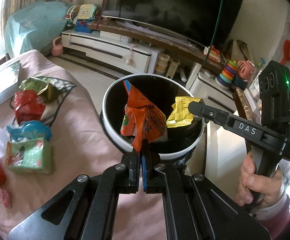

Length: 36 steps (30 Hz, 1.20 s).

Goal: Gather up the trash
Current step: 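Carry both wrappers over the bin and open both tools, then move both open tools back toward the remaining items on the table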

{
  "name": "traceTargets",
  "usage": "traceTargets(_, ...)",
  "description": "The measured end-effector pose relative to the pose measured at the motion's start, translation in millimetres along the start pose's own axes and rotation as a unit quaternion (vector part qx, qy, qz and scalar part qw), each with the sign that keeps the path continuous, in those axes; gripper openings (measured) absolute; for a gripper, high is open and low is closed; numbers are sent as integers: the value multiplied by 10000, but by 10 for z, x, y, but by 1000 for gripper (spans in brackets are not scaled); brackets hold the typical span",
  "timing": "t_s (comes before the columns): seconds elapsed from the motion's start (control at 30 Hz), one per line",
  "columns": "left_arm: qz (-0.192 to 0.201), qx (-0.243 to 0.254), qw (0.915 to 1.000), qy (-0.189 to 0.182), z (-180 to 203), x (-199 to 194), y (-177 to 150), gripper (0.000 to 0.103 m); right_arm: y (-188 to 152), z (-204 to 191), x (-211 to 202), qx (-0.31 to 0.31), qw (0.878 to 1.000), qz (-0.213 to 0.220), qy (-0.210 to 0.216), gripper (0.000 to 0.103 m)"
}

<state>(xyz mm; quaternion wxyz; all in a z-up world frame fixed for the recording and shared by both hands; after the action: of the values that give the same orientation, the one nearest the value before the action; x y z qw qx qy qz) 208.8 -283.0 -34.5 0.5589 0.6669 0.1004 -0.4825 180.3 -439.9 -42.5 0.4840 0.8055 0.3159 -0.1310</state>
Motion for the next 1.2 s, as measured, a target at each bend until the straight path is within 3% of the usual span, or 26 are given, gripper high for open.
traceTargets(0.3, -161, 104, 9998, -5, 118, 182, 76, 1, 41, 72, 78, -1, 9999, -118, -2, 1)
traceTargets(0.47, -253, 16, 9997, 27, 87, 271, 99, 2, 75, 120, 152, 1, 9998, -200, -18, 6)
traceTargets(0.53, -306, -50, 9995, 34, 61, 297, 94, 5, 80, 148, 169, 43, 9997, -223, 7, 7)
traceTargets(0.6, -316, -143, 9994, 3, 34, 292, 82, 25, 83, 176, 173, 92, 9997, -228, -11, 10)
traceTargets(0.67, -240, -188, 9995, 36, 2, 251, 67, 39, 69, 188, 144, 137, 9997, -192, 5, 24)
traceTargets(0.77, -176, -211, 9996, 21, -23, 193, 49, 40, 52, 182, 85, 170, 9998, -84, 29, 48)
traceTargets(0.9, -126, -266, 9995, 77, -90, 108, -52, 47, 33, 129, 6, 227, 9997, 81, 50, 64)
traceTargets(0.97, -130, -334, 9993, 102, -148, 72, -123, 49, 12, 73, -32, 219, 9996, 179, 77, 80)
traceTargets(1.07, -167, -452, 9987, 183, -258, 5, -263, 49, -48, -51, -66, 141, 9994, 289, 85, 88)
traceTargets(1.2, -168, -623, 9974, 313, -438, -99, -440, 49, -155, -265, -37, -11, 9995, 267, 155, 91)
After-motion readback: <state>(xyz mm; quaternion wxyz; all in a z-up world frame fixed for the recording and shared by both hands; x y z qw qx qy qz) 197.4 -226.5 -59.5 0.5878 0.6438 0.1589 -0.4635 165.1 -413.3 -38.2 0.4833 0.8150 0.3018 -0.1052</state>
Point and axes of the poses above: each gripper's, at about its wrist camera, not at the fingertips, and x roughly the way its jaws point, z to its right, y to its top, the point moved 2 cm from there along x, roughly the way its jaws point, and after that the axes turned 9 degrees about y, right-handed, at the moved point
